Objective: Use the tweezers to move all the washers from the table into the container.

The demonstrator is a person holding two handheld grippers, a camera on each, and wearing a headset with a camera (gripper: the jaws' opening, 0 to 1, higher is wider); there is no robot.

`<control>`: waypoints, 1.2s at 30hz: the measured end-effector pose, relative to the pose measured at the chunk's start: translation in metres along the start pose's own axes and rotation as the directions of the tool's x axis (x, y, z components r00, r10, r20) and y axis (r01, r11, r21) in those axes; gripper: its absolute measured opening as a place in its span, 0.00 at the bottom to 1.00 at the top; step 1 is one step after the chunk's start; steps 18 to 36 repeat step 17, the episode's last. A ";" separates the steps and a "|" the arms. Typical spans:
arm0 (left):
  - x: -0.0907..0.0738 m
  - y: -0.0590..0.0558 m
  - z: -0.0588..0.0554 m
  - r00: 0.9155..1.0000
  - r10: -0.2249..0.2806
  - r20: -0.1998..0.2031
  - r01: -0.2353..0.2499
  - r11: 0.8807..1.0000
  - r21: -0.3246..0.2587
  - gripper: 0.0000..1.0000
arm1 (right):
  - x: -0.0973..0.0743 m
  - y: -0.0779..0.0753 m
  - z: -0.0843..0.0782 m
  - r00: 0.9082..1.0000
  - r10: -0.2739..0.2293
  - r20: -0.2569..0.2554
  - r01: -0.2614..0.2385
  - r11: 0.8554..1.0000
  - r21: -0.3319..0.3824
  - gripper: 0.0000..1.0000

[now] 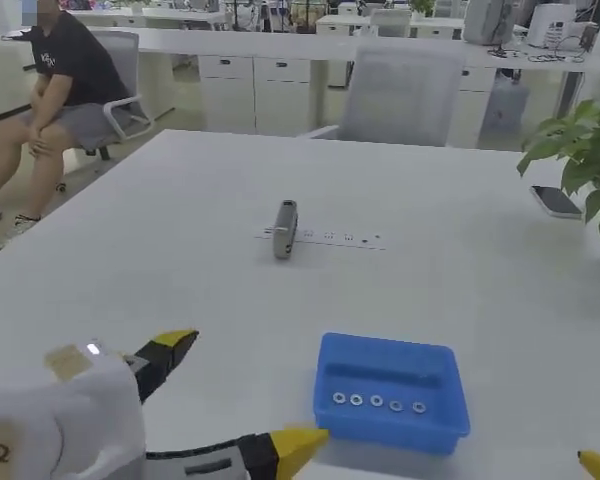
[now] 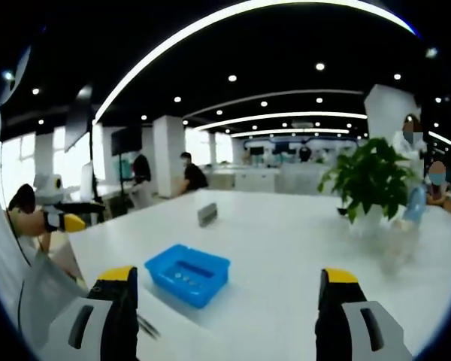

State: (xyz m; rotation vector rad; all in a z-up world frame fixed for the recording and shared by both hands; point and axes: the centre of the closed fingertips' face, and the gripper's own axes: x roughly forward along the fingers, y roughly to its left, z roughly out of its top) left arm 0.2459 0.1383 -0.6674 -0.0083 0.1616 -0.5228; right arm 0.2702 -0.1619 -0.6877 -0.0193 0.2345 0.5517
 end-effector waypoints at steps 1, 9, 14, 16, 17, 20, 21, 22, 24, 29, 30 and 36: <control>-0.001 0.000 0.007 0.999 0.013 0.038 -0.013 1.000 -0.004 0.99 | 0.000 0.000 0.001 1.000 -0.006 0.004 0.006 1.000 -0.003 0.99; -0.006 -0.001 0.030 0.977 0.042 0.208 -0.017 0.992 -0.121 0.99 | 0.000 0.002 0.008 0.999 -0.019 0.039 0.019 1.000 0.001 0.99; -0.006 -0.001 0.027 0.976 0.056 0.211 -0.028 0.990 -0.136 0.99 | 0.003 0.005 0.008 0.999 -0.016 0.042 0.016 1.000 0.003 0.99; -0.006 0.000 0.024 0.978 0.062 0.200 -0.037 0.991 -0.128 0.99 | 0.004 0.009 0.008 0.999 -0.014 0.037 0.014 1.000 0.003 0.99; -0.007 0.000 0.024 0.978 0.063 0.201 -0.037 0.991 -0.127 0.99 | 0.004 0.011 0.008 0.999 -0.011 0.036 0.011 1.000 0.004 0.99; -0.007 0.000 0.024 0.978 0.063 0.201 -0.037 0.991 -0.127 0.99 | 0.004 0.011 0.008 0.999 -0.011 0.036 0.011 1.000 0.004 0.99; -0.007 0.000 0.024 0.978 0.063 0.201 -0.037 0.991 -0.127 0.99 | 0.004 0.011 0.008 0.999 -0.011 0.036 0.011 1.000 0.004 0.99; -0.007 0.000 0.024 0.978 0.063 0.201 -0.037 0.991 -0.127 0.99 | 0.004 0.011 0.008 0.999 -0.011 0.036 0.011 1.000 0.004 0.99; -0.007 0.000 0.024 0.978 0.063 0.201 -0.037 0.991 -0.127 0.99 | 0.004 0.011 0.008 0.999 -0.011 0.036 0.011 1.000 0.004 0.99; -0.007 0.000 0.024 0.978 0.063 0.201 -0.037 0.991 -0.127 0.99 | 0.004 0.011 0.008 0.999 -0.011 0.036 0.011 1.000 0.004 0.99; -0.007 0.000 0.024 0.978 0.063 0.201 -0.037 0.991 -0.127 0.99 | 0.004 0.011 0.008 0.999 -0.011 0.036 0.011 1.000 0.004 0.99; -0.007 0.000 0.024 0.978 0.063 0.201 -0.037 0.991 -0.127 0.99 | 0.004 0.011 0.008 0.999 -0.011 0.036 0.011 1.000 0.004 0.99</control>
